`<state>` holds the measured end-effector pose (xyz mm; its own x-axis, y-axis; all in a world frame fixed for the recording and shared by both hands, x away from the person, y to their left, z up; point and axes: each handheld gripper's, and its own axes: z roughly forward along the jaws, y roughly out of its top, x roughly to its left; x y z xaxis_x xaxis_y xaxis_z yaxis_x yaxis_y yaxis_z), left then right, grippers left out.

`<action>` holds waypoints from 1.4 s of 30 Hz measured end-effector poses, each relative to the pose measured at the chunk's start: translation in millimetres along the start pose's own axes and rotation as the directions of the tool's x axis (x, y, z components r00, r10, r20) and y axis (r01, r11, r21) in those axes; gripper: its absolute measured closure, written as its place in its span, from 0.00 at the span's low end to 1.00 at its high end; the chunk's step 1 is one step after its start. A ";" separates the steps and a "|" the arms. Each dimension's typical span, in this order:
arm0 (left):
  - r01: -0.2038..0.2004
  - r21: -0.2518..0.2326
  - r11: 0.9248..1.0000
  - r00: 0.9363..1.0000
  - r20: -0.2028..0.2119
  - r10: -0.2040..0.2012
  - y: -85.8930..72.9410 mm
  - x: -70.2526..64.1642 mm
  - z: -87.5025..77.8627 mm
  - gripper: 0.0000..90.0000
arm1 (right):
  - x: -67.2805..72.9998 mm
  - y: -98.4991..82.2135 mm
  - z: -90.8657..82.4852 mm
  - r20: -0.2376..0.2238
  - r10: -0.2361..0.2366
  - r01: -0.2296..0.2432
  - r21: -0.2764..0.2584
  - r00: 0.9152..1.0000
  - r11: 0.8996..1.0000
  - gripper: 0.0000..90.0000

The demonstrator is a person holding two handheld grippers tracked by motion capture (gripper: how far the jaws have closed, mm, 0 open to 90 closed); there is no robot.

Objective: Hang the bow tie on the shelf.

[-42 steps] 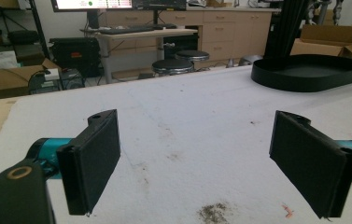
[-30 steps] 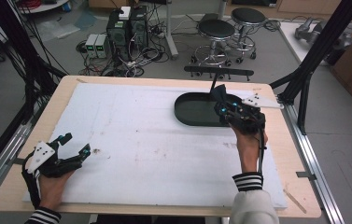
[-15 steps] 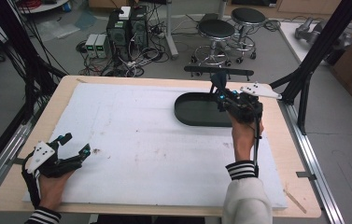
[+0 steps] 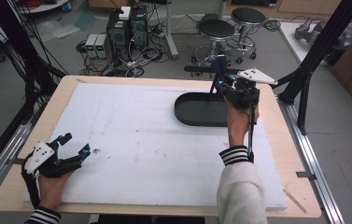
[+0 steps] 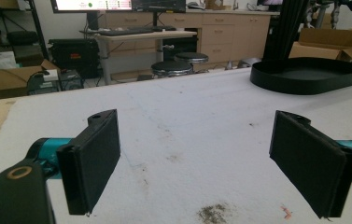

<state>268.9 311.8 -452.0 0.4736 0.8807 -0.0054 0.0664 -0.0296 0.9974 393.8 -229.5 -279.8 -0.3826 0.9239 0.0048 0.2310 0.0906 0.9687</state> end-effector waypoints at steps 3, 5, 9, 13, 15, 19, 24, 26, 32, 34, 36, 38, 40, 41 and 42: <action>-0.001 -0.001 1.000 1.000 0.001 0.001 0.0 -0.2 0.0 0.19 | -1.5 0.5 4.0 0.015 0.009 -0.009 0.000 1.000 1.000 0.82; -0.001 -0.002 1.000 1.000 0.000 0.001 0.0 -0.1 0.0 0.19 | -1.8 0.5 5.7 0.022 0.013 -0.013 -0.001 1.000 1.000 0.82; 0.006 -0.001 1.000 1.000 -0.001 -0.006 -0.1 0.5 -0.1 0.19 | -2.1 0.8 8.5 0.022 0.024 -0.024 -0.005 0.999 1.000 0.82; 0.006 -0.002 1.000 1.000 -0.001 -0.006 0.0 0.4 -0.1 0.19 | -0.8 3.8 16.6 0.031 0.025 -0.025 -0.004 0.999 1.000 0.82; 0.007 -0.002 1.000 1.000 0.000 -0.007 -0.1 0.6 0.0 0.19 | -0.5 5.5 20.8 0.040 0.026 -0.026 -0.005 0.999 1.000 0.82; 0.005 -0.005 1.000 1.000 0.001 -0.005 -0.1 0.5 -0.3 0.19 | -1.4 6.8 26.4 0.050 0.027 -0.026 -0.008 0.998 1.000 0.82; 0.009 -0.017 1.000 1.000 0.006 -0.009 -0.6 1.0 -1.5 0.19 | -3.6 6.1 35.9 0.054 0.030 -0.030 -0.006 0.998 1.000 0.82; 0.005 -0.017 1.000 1.000 0.007 -0.005 -0.7 1.0 -2.1 0.19 | -6.1 5.0 39.1 0.050 0.047 -0.046 -0.017 0.998 0.999 0.82; 0.003 -0.019 1.000 1.000 0.006 -0.003 -0.7 0.8 -2.0 0.19 | -5.0 6.0 42.9 0.033 0.062 -0.061 -0.030 0.998 0.998 0.82; 0.004 -0.020 1.000 1.000 0.007 -0.004 -0.8 0.7 -2.0 0.19 | -3.4 6.7 45.7 0.024 0.068 -0.067 -0.035 0.997 0.997 0.82; 0.005 -0.021 1.000 1.000 0.006 -0.005 -0.8 0.7 -2.0 0.19 | -1.5 7.4 49.0 0.004 0.077 -0.076 -0.035 0.997 0.996 0.82; 0.008 -0.022 1.000 1.000 0.007 -0.008 -0.8 0.7 -2.0 0.19 | 0.0 7.5 50.7 -0.002 0.076 -0.076 -0.036 0.997 0.996 0.82; 0.009 -0.023 1.000 1.000 0.008 -0.008 -0.8 0.8 -2.1 0.19 | 2.9 7.1 53.9 -0.011 0.073 -0.073 -0.036 0.997 0.997 0.82; 0.009 -0.023 1.000 1.000 0.009 -0.008 -0.8 0.8 -2.0 0.19 | 5.0 5.9 57.4 -0.023 0.079 -0.080 -0.030 0.997 0.996 0.82; 0.009 -0.024 1.000 1.000 0.008 -0.009 -0.9 0.8 -2.1 0.19 | 5.9 5.2 59.1 -0.030 0.082 -0.083 -0.029 0.996 0.996 0.82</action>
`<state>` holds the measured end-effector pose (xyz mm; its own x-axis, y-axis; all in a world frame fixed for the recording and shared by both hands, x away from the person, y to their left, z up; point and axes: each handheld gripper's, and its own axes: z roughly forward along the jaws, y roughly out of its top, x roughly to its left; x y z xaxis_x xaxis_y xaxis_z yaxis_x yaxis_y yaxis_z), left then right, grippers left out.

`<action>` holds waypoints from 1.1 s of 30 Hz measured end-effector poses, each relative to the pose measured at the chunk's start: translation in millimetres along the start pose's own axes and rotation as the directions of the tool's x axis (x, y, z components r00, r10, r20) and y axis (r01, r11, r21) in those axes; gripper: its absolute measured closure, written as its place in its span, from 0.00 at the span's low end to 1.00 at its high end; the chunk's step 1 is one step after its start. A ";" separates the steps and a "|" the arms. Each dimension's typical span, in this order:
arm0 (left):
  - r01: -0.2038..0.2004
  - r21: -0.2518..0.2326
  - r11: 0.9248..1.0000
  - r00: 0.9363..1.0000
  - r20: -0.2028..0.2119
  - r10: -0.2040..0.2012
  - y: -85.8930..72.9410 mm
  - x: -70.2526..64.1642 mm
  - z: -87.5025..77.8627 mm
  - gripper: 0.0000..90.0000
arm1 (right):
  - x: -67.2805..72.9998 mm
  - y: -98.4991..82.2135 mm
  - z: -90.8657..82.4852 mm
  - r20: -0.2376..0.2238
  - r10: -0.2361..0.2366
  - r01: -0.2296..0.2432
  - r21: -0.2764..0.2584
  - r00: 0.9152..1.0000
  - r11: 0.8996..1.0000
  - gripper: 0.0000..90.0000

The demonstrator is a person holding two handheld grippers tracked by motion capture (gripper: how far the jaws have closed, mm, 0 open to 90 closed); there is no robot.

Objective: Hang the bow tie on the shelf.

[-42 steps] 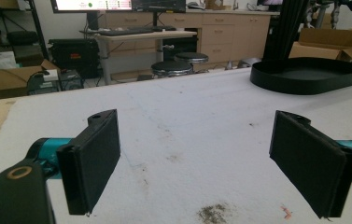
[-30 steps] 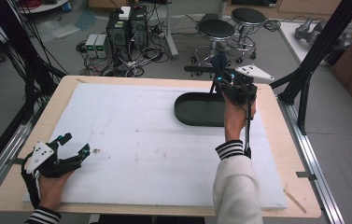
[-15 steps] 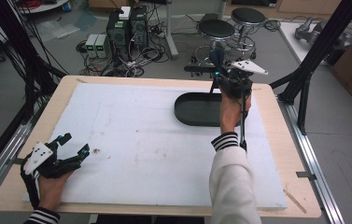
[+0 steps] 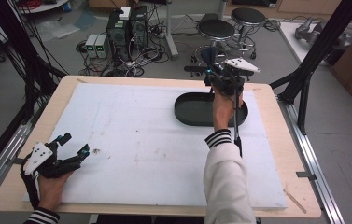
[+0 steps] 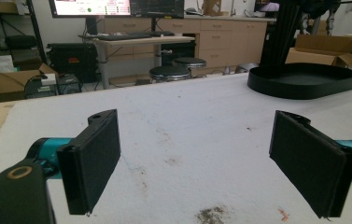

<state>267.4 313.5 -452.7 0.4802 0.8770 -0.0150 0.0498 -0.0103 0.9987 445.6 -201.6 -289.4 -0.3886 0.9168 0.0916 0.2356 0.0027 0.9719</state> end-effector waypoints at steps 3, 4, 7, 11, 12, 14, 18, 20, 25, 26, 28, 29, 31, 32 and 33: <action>0.000 -0.001 1.000 1.000 0.002 0.000 0.0 0.1 0.0 0.19 | 1.4 -1.3 2.9 -0.013 0.011 -0.011 0.000 1.000 1.000 0.82; 0.001 -0.001 1.000 1.000 0.002 -0.001 0.0 0.1 0.1 0.19 | 1.9 -1.9 4.4 -0.018 0.011 -0.011 -0.001 1.000 1.000 0.82; 0.001 -0.001 1.000 1.000 0.002 -0.001 0.0 0.1 0.0 0.19 | 4.9 -4.5 10.1 -0.039 0.008 -0.007 0.009 0.999 1.000 0.82; 0.001 -0.001 1.000 1.000 0.002 -0.001 0.0 0.2 0.0 0.19 | 7.6 -7.3 15.1 -0.051 0.009 -0.008 0.020 0.999 1.000 0.82; 0.001 -0.001 1.000 1.000 0.003 -0.001 0.0 0.2 0.0 0.19 | 7.6 -7.3 15.1 -0.051 0.009 -0.008 0.020 0.999 1.000 0.82; 0.001 -0.001 1.000 1.000 0.002 -0.001 0.0 0.1 -0.1 0.19 | 10.1 -8.8 17.9 -0.053 0.003 -0.001 0.033 0.999 0.999 0.82; 0.000 -0.001 1.000 1.000 0.002 0.000 0.0 0.1 -0.1 0.19 | 12.2 -11.2 21.3 -0.056 -0.008 0.012 0.065 0.998 0.998 0.82; 0.001 -0.001 1.000 1.000 0.002 -0.001 0.0 0.2 -0.1 0.19 | 13.0 -13.0 23.5 -0.052 -0.010 0.014 0.085 0.999 0.996 0.82; 0.001 -0.002 1.000 1.000 0.003 -0.001 0.0 0.2 -0.2 0.19 | 14.0 -17.0 28.1 -0.045 -0.015 0.020 0.117 0.999 0.993 0.82; 0.002 -0.002 1.000 1.000 0.003 -0.002 0.0 0.2 -0.1 0.19 | 14.6 -17.3 28.6 -0.040 -0.022 0.027 0.122 0.999 0.992 0.82; 0.003 -0.003 1.000 1.000 0.003 -0.003 0.0 0.4 -0.1 0.19 | 15.2 -18.0 29.5 -0.032 -0.036 0.040 0.133 0.999 0.990 0.82; 0.003 -0.003 1.000 1.000 0.003 -0.003 0.0 0.4 -0.1 0.19 | 15.2 -18.0 29.5 -0.032 -0.036 0.040 0.133 0.999 0.990 0.82; 0.004 -0.003 1.000 1.000 0.003 -0.003 0.0 0.4 -0.1 0.19 | 15.5 -19.9 31.0 -0.014 -0.068 0.070 0.177 0.998 0.982 0.82; 0.004 -0.003 1.000 1.000 0.004 -0.004 -0.1 0.4 -0.1 0.19 | 15.2 -21.0 31.1 -0.012 -0.070 0.071 0.182 0.998 0.981 0.82; 0.004 -0.002 1.000 1.000 0.004 -0.004 0.0 0.5 -0.1 0.19 | 14.6 -22.0 30.8 -0.011 -0.067 0.068 0.180 0.998 0.981 0.82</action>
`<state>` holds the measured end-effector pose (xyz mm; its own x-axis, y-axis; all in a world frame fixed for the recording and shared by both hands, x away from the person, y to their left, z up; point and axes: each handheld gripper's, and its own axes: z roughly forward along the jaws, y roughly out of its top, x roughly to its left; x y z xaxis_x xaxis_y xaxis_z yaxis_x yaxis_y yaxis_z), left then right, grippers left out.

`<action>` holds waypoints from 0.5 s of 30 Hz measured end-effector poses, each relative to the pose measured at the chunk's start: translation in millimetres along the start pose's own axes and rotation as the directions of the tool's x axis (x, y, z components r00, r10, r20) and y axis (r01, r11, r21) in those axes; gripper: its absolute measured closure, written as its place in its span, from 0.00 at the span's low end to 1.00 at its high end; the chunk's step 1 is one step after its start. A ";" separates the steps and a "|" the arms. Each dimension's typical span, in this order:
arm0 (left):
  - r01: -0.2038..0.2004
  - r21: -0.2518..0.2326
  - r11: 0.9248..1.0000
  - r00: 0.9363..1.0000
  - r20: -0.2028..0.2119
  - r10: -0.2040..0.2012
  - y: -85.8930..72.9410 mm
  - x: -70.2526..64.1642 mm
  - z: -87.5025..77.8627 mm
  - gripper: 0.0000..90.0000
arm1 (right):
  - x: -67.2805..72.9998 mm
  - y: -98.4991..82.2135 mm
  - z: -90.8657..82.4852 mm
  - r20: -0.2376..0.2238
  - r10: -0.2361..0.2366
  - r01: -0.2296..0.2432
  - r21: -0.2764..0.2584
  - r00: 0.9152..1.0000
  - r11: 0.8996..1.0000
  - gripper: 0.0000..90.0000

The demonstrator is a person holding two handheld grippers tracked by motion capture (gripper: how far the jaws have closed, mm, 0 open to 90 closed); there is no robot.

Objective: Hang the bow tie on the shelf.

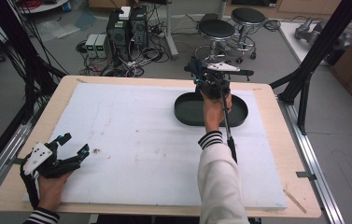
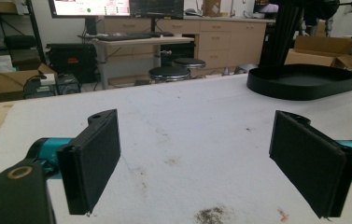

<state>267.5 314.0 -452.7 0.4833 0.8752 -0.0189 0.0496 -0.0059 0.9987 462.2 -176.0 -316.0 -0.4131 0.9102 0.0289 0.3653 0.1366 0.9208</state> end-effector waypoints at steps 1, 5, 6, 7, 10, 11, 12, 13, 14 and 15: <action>0.000 -0.001 1.000 1.000 0.000 0.000 0.0 0.0 0.1 0.19 | 0.0 0.0 0.0 0.000 0.000 0.000 0.000 1.000 1.000 0.82; 0.000 0.000 1.000 1.000 -0.001 0.000 0.0 -0.1 0.0 0.19 | -1.7 -4.6 0.9 -0.002 0.008 -0.008 0.020 1.000 1.000 0.82; -0.001 0.000 1.000 1.000 0.000 0.001 0.0 0.0 0.0 0.19 | -1.7 -4.6 0.9 -0.002 0.008 -0.008 0.020 1.000 1.000 0.82; 0.000 -0.001 1.000 1.000 0.000 0.000 0.0 -0.1 0.1 0.19 | -2.4 -6.2 1.4 -0.004 0.011 -0.011 0.023 1.000 1.000 0.82; -0.001 0.000 1.000 1.000 0.000 0.001 0.0 -0.2 -0.1 0.19 | -3.7 -7.3 1.5 -0.003 0.013 -0.013 0.029 1.000 0.999 0.82; -0.001 -0.001 1.000 1.000 0.000 0.001 0.0 -0.2 0.0 0.19 | -3.8 -7.4 1.4 -0.001 0.011 -0.011 0.031 1.000 0.999 0.82; -0.002 -0.001 1.000 1.000 -0.001 0.002 0.0 -0.3 0.0 0.19 | -3.8 -7.4 1.4 -0.001 0.011 -0.011 0.031 1.000 0.999 0.82; -0.001 -0.001 1.000 1.000 -0.001 0.001 0.0 -0.2 0.0 0.19 | -4.1 -7.6 1.3 0.003 0.013 -0.013 0.038 1.000 0.999 0.81; -0.001 -0.001 1.000 1.000 0.000 0.001 0.0 -0.2 0.0 0.19 | -4.1 -7.6 1.3 0.003 0.013 -0.013 0.038 1.000 0.999 0.81; -0.001 -0.001 1.000 1.000 0.000 0.001 0.0 -0.2 0.0 0.19 | -5.0 -8.5 2.4 0.003 0.006 -0.006 0.054 1.000 0.998 0.81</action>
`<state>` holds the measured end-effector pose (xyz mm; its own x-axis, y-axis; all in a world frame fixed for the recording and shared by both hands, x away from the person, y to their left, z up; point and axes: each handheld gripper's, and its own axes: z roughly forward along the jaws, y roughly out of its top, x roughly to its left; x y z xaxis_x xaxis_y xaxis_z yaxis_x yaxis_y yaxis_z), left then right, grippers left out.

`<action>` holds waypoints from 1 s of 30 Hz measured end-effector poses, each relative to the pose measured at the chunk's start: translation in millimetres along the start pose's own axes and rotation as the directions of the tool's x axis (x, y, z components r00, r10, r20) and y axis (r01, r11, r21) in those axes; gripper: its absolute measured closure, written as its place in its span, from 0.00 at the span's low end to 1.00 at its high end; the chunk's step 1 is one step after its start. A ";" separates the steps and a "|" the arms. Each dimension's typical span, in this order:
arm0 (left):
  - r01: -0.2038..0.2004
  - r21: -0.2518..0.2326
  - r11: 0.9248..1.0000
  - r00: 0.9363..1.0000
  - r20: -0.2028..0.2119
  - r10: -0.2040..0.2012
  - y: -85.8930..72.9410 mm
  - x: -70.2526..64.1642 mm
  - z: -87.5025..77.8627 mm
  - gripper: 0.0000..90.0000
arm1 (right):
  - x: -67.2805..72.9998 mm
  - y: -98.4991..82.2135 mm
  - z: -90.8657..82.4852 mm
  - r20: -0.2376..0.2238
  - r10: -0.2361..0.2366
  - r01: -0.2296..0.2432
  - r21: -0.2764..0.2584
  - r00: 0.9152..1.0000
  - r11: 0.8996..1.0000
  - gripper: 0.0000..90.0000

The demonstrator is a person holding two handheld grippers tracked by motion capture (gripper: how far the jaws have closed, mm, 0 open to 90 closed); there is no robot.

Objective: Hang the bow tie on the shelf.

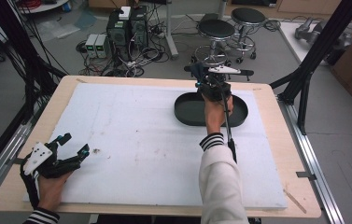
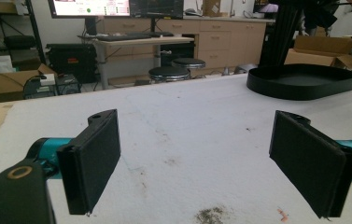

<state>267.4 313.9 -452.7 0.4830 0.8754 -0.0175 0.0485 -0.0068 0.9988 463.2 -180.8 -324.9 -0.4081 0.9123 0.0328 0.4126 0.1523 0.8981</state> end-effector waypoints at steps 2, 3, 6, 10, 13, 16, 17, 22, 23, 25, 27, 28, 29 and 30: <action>-0.001 0.000 1.000 1.000 0.000 0.001 0.0 -0.1 0.0 0.19 | -0.7 -1.0 1.2 -0.003 -0.009 0.009 0.020 1.000 1.000 0.80; -0.001 0.000 1.000 1.000 0.000 0.001 0.0 -0.1 0.0 0.19 | -0.7 -1.5 1.4 -0.004 -0.012 0.012 0.025 1.000 1.000 0.78; -0.001 0.000 1.000 1.000 0.000 0.001 0.0 -0.1 0.0 0.19 | 0.6 -1.6 0.9 0.001 -0.025 0.025 0.031 1.000 0.999 0.75; 0.000 0.002 1.000 1.000 -0.001 0.000 0.1 -0.1 0.3 0.19 | 1.6 -1.4 0.0 -0.004 -0.036 0.036 0.046 0.999 0.998 0.69; 0.001 0.006 1.000 1.000 -0.004 0.000 0.2 0.2 0.4 0.19 | 2.3 -1.2 -3.1 0.013 -0.060 0.059 0.054 0.998 0.997 0.66; 0.001 0.006 1.000 1.000 -0.003 -0.001 0.2 0.3 0.4 0.19 | 1.6 0.8 -9.2 0.016 -0.064 0.063 0.042 0.998 0.997 0.63; 0.001 0.006 1.000 1.000 -0.003 -0.001 0.2 0.3 0.3 0.19 | 1.6 0.8 -9.2 0.016 -0.064 0.063 0.042 0.998 0.997 0.63; 0.003 0.006 1.000 1.000 -0.004 -0.003 0.2 0.4 0.4 0.19 | -1.0 0.1 -19.8 0.018 -0.078 0.078 0.024 0.997 0.997 0.59; 0.004 0.006 1.000 1.000 -0.004 -0.004 0.2 0.4 0.5 0.19 | -3.5 -2.0 -24.5 0.012 -0.075 0.074 0.020 0.997 0.997 0.56; 0.004 0.007 1.000 1.000 -0.005 -0.004 0.2 0.4 0.6 0.19 | -6.2 -4.9 -29.5 0.010 -0.064 0.064 0.014 0.998 0.998 0.52; 0.002 0.007 1.000 1.000 -0.004 -0.002 0.3 0.3 0.8 0.19 | -7.3 -6.6 -32.3 0.002 -0.057 0.056 0.009 0.998 0.998 0.51; 0.001 0.008 1.000 1.000 -0.003 -0.001 0.3 0.3 0.7 0.19 | -9.1 -10.4 -38.5 -0.017 -0.042 0.042 -0.009 0.999 0.999 0.45; 0.001 0.007 1.000 1.000 -0.004 -0.001 0.3 0.2 0.7 0.19 | -9.3 -12.6 -42.1 -0.022 -0.037 0.036 -0.015 0.999 0.999 0.41; 0.000 0.007 1.000 1.000 -0.004 0.000 0.3 0.1 0.7 0.19 | -9.6 -15.0 -45.4 -0.025 -0.038 0.037 -0.018 0.999 0.999 0.37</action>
<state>268.1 313.6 -452.5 0.4798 0.8772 -0.0178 0.0551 -0.0099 0.9984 423.9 -209.1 -318.8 -0.4436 0.8962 0.0100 0.3826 0.1793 0.9063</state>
